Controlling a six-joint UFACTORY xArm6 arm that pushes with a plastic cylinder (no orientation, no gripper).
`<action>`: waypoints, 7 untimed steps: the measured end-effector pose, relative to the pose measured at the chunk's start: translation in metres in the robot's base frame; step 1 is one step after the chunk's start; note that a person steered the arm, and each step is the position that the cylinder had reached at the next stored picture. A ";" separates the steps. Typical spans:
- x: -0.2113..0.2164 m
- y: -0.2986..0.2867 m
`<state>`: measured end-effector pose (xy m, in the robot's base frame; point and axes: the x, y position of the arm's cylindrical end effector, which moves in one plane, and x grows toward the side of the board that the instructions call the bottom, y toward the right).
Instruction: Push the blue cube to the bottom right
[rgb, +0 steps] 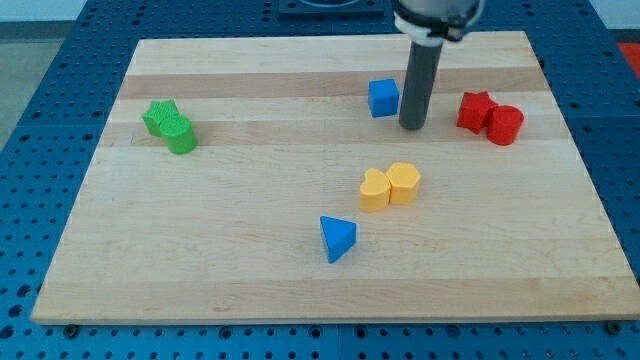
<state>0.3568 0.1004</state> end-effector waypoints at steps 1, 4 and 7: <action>-0.027 0.000; -0.072 -0.047; -0.027 -0.037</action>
<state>0.3294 0.0634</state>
